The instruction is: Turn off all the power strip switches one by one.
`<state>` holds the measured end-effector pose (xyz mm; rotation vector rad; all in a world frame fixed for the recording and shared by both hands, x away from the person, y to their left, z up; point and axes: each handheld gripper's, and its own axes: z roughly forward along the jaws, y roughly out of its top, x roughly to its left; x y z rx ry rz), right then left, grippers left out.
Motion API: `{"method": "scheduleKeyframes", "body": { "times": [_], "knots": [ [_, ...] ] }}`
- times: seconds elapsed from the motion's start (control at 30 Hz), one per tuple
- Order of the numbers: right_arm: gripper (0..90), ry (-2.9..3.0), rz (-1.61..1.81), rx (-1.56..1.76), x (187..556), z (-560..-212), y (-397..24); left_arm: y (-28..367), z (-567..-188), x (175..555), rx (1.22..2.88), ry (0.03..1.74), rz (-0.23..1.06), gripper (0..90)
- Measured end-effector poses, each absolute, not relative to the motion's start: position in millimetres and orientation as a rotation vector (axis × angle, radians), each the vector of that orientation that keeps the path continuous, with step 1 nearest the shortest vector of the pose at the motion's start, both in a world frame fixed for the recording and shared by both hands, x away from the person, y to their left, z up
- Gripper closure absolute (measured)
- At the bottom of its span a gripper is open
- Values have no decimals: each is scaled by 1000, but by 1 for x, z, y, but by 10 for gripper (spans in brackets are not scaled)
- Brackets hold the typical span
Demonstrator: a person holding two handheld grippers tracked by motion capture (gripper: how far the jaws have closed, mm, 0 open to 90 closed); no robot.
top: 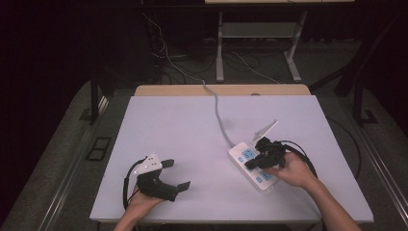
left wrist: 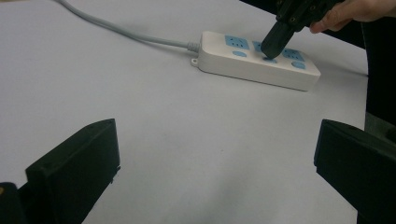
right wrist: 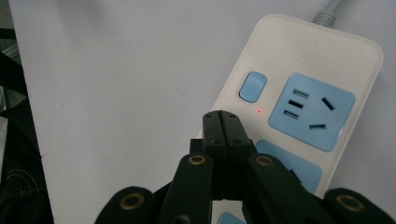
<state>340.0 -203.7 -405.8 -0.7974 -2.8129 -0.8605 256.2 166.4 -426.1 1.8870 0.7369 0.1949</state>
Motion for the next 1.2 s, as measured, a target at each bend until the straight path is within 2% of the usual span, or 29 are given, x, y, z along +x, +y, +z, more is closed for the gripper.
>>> {"method": "scheduleKeyframes", "body": {
  "times": [1.2],
  "knots": [
    [900, -2757, -950, -850, 336, -413, -211, 164, -426, 255, 1890, 734, 187, 0]
  ]
}}
